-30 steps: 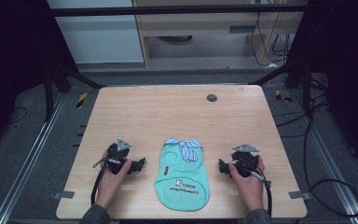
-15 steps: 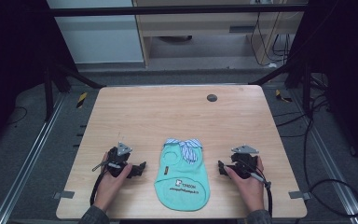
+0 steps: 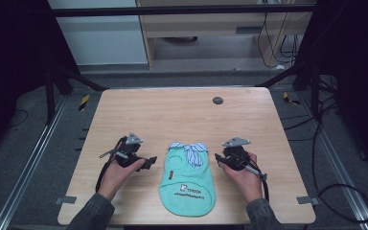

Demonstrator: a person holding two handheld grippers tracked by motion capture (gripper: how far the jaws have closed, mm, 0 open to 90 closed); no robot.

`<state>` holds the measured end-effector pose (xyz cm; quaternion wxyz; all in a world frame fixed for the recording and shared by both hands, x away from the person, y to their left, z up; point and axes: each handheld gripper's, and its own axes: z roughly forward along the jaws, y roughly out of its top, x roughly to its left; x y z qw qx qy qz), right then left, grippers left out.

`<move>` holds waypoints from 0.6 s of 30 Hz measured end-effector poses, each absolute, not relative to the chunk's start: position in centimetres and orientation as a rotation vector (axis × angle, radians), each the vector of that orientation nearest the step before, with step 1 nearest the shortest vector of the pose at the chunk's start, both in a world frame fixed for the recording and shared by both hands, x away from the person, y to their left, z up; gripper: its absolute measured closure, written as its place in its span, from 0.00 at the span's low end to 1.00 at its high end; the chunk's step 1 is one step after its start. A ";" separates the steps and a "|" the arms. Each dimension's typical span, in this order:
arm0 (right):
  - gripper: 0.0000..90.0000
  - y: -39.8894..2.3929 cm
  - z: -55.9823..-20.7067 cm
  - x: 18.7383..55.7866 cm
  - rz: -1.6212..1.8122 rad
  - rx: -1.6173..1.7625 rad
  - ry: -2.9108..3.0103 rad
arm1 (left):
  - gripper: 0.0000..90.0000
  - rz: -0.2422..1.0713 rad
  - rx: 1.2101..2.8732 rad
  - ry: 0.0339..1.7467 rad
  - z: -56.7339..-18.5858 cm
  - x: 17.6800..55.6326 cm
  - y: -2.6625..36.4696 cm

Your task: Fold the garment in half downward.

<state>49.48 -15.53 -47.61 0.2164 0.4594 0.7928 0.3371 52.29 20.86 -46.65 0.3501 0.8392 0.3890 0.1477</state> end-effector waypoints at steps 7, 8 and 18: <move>0.73 -14.1 -46.1 52.3 0.919 1.253 2.279 | 0.27 0.367 2.215 0.946 -44.9 55.0 18.1; 0.76 -14.0 -46.0 52.5 0.924 1.251 2.285 | 0.31 0.362 2.215 0.943 -44.7 55.1 17.9; 0.86 -12.0 -46.3 54.7 0.952 1.264 2.346 | 0.59 0.348 2.221 0.936 -44.4 57.6 14.4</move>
